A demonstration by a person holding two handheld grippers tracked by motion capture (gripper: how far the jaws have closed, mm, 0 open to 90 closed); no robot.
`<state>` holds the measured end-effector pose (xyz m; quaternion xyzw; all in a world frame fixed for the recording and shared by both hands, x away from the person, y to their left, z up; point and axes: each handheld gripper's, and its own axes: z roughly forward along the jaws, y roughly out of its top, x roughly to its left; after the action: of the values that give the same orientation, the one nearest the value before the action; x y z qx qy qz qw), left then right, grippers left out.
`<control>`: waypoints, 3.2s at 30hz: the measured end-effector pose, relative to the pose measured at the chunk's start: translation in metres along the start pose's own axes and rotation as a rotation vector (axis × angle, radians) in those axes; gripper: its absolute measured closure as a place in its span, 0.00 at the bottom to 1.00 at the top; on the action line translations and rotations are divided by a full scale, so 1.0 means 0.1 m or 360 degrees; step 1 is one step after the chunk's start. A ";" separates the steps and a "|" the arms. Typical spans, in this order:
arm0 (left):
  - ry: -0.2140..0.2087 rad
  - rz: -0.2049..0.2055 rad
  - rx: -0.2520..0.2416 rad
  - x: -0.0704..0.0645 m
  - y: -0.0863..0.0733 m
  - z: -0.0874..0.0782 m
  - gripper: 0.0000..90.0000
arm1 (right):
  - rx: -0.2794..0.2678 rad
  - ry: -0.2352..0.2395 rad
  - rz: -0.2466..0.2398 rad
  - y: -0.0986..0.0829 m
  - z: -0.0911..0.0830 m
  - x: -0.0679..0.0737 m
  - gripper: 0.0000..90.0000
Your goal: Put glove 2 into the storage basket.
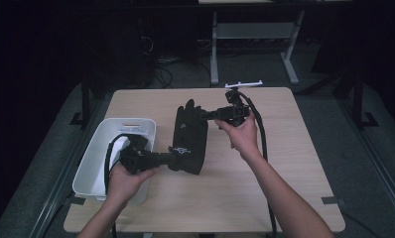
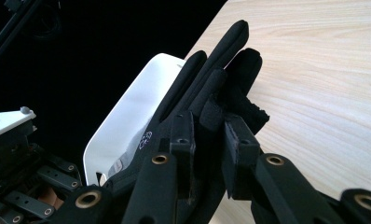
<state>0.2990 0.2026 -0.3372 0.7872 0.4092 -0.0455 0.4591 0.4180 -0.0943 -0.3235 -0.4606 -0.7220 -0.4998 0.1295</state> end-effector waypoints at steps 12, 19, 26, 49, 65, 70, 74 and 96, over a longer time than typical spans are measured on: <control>0.0043 0.0002 -0.0010 0.07 0.02 -0.21 0.91 | 0.0021 0.0026 -0.0011 0.11 0.17 0.12 0.84; 0.0078 -0.0018 -0.0019 0.12 -0.01 -0.33 0.91 | 0.0041 0.0055 -0.0016 0.15 0.27 0.19 0.84; 0.0094 -0.0052 -0.0041 0.19 -0.06 -0.44 0.91 | 0.0056 0.0086 -0.0024 0.19 0.38 0.28 0.84; 0.0187 -0.0130 -0.0081 0.40 -0.24 -0.84 0.91 | 0.0098 0.0153 -0.0079 0.29 0.83 0.61 0.84; 0.0240 -0.0203 -0.0105 0.57 -0.40 -1.06 0.91 | 0.0142 0.0184 -0.0091 0.29 1.15 0.73 0.84; 0.0249 -0.0214 -0.0107 0.61 -0.44 -1.10 0.91 | 0.0162 0.0193 -0.0079 0.28 1.25 0.73 0.84; 0.0259 -0.0222 -0.0114 0.63 -0.46 -1.15 0.91 | 0.0174 0.0196 -0.0084 0.28 1.31 0.74 0.84; 0.0331 -0.0323 -0.0123 0.89 -0.68 -1.32 0.91 | 0.0250 0.0205 -0.0091 0.28 1.74 0.82 0.84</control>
<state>0.2715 0.3728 -0.3476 0.7241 0.5334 0.0058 0.4372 0.4432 0.0979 -0.3353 -0.3952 -0.7618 -0.4738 0.1971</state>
